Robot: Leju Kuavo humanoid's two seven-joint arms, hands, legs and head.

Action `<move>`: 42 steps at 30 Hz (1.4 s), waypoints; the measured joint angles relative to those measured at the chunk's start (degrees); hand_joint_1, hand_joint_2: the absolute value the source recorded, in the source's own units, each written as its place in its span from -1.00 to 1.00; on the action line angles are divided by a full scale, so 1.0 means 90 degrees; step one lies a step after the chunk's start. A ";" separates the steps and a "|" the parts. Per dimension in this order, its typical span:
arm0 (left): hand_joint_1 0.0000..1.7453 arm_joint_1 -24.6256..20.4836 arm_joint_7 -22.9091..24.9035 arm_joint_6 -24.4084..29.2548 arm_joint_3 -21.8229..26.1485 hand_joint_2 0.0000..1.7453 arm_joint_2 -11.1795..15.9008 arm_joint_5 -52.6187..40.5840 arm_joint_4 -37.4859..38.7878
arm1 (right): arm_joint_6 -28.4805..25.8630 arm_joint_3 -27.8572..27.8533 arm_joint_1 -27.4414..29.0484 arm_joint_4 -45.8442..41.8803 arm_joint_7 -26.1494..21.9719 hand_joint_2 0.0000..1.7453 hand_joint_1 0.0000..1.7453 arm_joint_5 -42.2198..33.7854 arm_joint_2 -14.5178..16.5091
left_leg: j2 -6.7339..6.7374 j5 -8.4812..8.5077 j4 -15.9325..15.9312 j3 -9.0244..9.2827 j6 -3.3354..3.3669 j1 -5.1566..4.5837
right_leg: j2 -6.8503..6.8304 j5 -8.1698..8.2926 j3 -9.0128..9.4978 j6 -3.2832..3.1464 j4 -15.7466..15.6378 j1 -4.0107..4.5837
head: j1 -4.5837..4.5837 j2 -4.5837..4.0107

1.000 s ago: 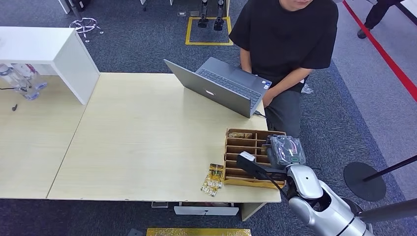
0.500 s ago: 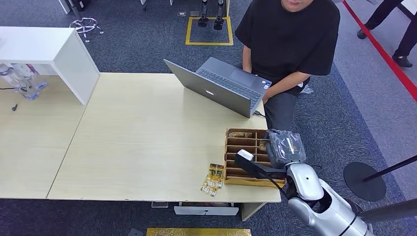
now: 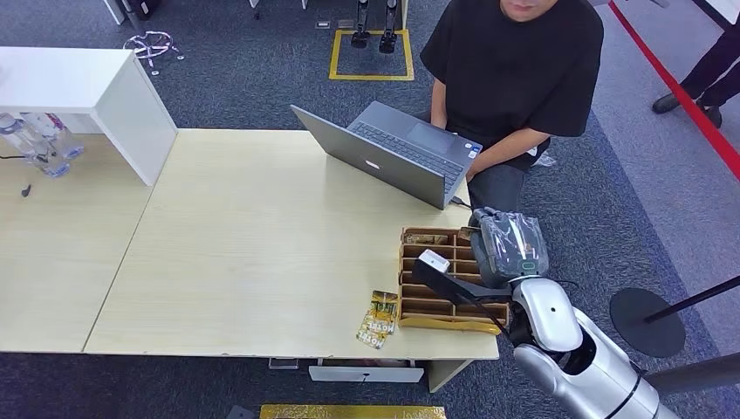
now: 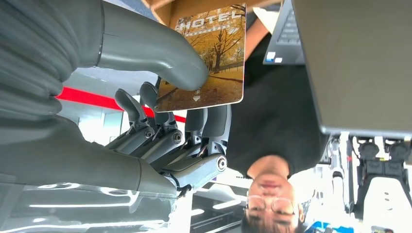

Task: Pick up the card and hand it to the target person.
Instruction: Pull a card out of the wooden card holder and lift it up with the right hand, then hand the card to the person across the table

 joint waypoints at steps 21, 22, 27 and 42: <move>-1.00 -0.0173 0.0169 -0.0035 -0.0375 -1.00 -0.0021 -0.0001 0.0000 | -0.2098 -0.0753 -0.0274 0.0117 0.0092 1.00 0.87 0.0791 -0.0143 | -0.0001 0.0000 0.0000 -0.0001 0.0000 0.0000 | -0.0001 0.0000 0.0000 0.0000 0.0000 0.0000 | 0.0001 0.0000; -1.00 -0.0189 0.0186 -0.0044 -0.0410 -1.00 -0.0026 -0.0001 0.0000 | -0.2138 -0.0797 -0.0286 0.0159 0.0088 1.00 0.87 0.0859 -0.0145 | -0.0001 0.0000 0.0000 -0.0001 0.0000 -0.0001 | -0.0001 0.0000 0.0000 0.0000 0.0000 -0.0001 | 0.0001 0.0000; -1.00 -0.0242 0.0227 -0.0076 -0.0568 -1.00 -0.0066 -0.0002 0.0000 | -0.2149 -0.0935 -0.0383 0.0444 0.0022 1.00 0.78 0.1121 -0.0160 | -0.0001 0.0000 0.0001 -0.0001 0.0000 -0.0001 | -0.0001 0.0001 0.0000 0.0001 0.0000 -0.0001 | 0.0000 0.0000; -1.00 -0.0296 0.0240 -0.0087 -0.0800 -1.00 -0.0107 -0.0002 0.0000 | -0.0847 -0.0732 -0.0673 0.1600 -0.0362 1.00 0.80 0.1624 -0.0159 | -0.0002 0.0000 0.0000 -0.0003 0.0000 -0.0001 | -0.0003 0.0001 0.0000 0.0002 0.0000 -0.0001 | -0.0001 0.0000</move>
